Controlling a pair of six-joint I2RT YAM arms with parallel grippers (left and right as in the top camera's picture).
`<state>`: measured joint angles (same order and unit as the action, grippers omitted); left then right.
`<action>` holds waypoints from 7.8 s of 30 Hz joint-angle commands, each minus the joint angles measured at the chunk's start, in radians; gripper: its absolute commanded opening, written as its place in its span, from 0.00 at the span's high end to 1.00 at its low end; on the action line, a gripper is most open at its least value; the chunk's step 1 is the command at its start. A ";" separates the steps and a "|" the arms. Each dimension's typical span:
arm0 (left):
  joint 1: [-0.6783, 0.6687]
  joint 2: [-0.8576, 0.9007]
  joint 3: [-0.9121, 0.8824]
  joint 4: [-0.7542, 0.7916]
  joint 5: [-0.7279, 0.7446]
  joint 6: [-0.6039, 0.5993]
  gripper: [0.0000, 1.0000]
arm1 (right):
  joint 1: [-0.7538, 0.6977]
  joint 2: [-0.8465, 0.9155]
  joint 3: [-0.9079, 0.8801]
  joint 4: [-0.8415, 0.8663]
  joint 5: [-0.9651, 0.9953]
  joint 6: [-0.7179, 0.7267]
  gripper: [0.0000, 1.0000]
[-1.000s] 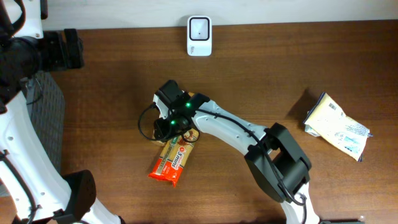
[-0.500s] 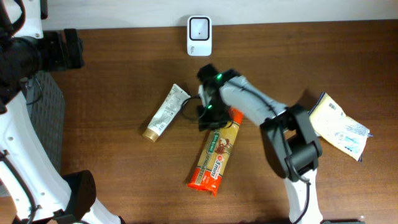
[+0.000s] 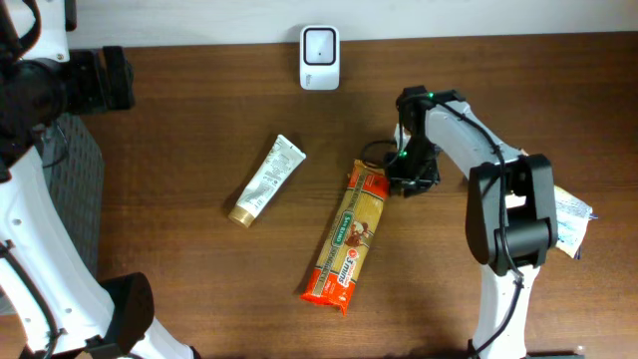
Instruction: Scan the item barcode
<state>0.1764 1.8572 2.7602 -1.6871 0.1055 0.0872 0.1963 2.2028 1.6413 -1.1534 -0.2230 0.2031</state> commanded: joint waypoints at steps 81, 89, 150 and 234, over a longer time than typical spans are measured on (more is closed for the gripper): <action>0.005 -0.001 0.003 -0.001 0.010 0.013 0.01 | 0.181 -0.078 -0.187 -0.008 0.211 -0.154 0.96; 0.005 -0.001 0.003 0.000 0.010 0.013 0.01 | -0.040 -0.111 0.019 0.113 0.161 -0.066 0.52; 0.005 -0.001 0.003 -0.001 0.010 0.013 0.01 | 0.182 -0.493 -0.784 0.748 0.319 1.007 0.34; 0.005 -0.001 0.003 -0.001 0.010 0.012 0.01 | -0.109 -0.629 -0.228 1.083 -1.103 0.445 0.96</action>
<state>0.1764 1.8572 2.7602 -1.6875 0.1055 0.0872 0.1585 1.6485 1.2877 -0.0971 -1.0847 0.6106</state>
